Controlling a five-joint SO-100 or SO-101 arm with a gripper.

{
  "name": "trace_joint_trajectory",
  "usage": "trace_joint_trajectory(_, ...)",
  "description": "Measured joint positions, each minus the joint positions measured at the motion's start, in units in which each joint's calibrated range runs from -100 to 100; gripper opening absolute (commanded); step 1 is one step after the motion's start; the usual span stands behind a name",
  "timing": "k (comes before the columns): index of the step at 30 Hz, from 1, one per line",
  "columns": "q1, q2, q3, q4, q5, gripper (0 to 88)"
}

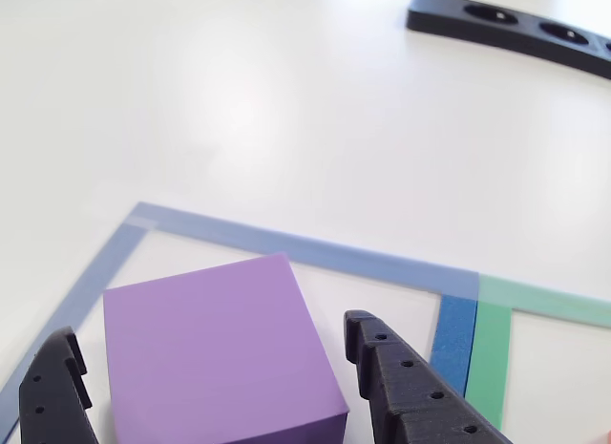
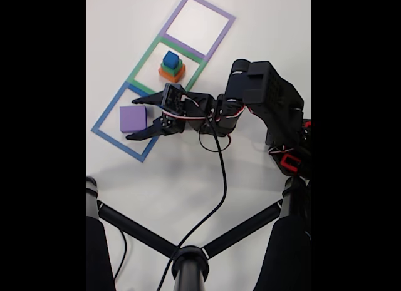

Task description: Tower of hanoi

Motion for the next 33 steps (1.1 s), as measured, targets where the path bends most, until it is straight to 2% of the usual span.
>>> trace_joint_trajectory(3, 0.2, -1.9, -0.5, 0.0, 0.0, 28.5)
trace_joint_trajectory(7, 0.2, -6.6, -0.6, 2.2, 0.0, 19.9)
trace_joint_trajectory(14, 0.2, -20.4, 1.7, 14.3, 0.8, 0.1)
trace_joint_trajectory(16, 0.2, -26.0, 2.3, 20.0, 1.0, 0.1)
trace_joint_trajectory(20, 0.2, -39.8, 2.9, 37.1, 0.2, 0.1)
trace_joint_trajectory(26, 1.8, -61.0, -1.1, 70.3, 0.4, 0.1)
trace_joint_trajectory(31, 2.9, -69.2, -16.7, 101.8, 1.0, 0.1)
trace_joint_trajectory(33, 2.9, -70.4, -25.2, 114.4, -2.2, 0.1)
